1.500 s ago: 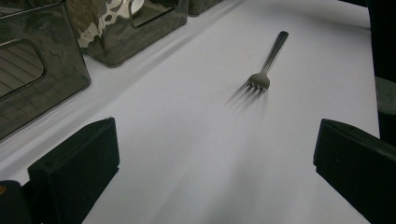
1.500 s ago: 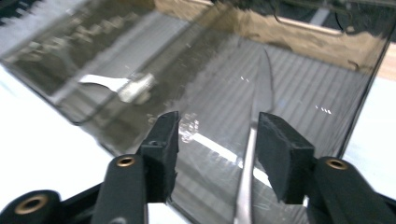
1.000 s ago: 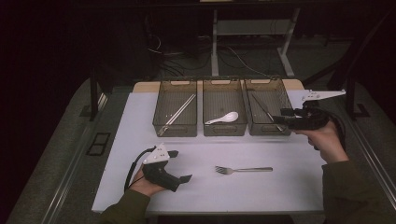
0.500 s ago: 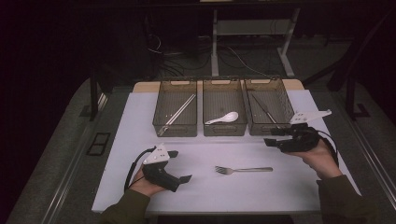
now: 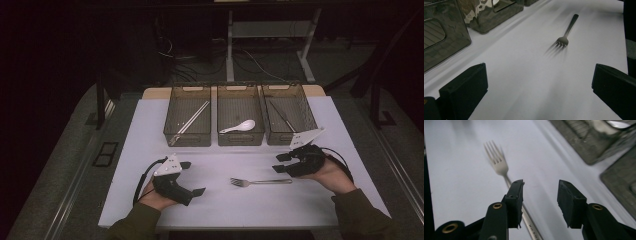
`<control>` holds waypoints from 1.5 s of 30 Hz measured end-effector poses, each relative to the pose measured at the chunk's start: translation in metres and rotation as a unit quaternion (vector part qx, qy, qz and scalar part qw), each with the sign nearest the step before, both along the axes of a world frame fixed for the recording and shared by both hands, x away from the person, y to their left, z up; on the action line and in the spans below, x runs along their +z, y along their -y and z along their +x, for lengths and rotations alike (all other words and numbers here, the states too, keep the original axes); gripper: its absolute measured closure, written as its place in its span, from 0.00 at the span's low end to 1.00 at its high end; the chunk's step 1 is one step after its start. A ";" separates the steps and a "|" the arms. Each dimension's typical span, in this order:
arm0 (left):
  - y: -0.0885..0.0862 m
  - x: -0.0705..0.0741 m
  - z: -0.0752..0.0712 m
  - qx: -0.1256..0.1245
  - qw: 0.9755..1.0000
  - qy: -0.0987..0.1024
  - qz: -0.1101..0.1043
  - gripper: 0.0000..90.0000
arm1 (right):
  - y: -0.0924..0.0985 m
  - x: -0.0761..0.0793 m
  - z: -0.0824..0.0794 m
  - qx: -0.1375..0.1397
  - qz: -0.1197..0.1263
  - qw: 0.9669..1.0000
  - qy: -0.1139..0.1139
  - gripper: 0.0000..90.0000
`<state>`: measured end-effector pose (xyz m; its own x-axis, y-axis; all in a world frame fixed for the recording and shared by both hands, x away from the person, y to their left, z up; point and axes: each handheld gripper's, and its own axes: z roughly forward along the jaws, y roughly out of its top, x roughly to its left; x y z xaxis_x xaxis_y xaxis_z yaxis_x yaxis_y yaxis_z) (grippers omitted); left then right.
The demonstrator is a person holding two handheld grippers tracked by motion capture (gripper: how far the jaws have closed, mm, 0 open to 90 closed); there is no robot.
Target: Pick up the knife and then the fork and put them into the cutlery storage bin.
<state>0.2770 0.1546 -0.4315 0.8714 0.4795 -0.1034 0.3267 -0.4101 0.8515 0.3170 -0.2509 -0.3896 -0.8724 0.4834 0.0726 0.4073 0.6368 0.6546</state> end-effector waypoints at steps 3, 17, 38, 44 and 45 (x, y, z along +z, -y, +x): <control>0.000 0.000 0.000 0.001 1.000 -0.001 0.000 0.00 | -0.008 -0.002 0.000 0.024 -0.023 0.999 -0.004 0.64; 0.000 0.000 0.000 0.002 1.000 -0.001 -0.001 0.00 | -0.049 -0.010 0.003 0.120 -0.118 0.986 -0.015 0.75; 0.000 0.000 0.000 0.001 1.000 -0.001 -0.002 0.00 | -0.085 -0.028 0.010 0.171 -0.221 0.959 -0.039 0.87; 0.000 0.000 0.000 0.001 1.000 -0.001 0.000 0.00 | -0.092 -0.029 0.010 0.180 -0.246 0.951 -0.038 0.88; 0.000 0.000 0.000 0.001 1.000 -0.002 0.000 0.00 | -0.093 -0.029 0.010 0.183 -0.249 0.950 -0.038 0.89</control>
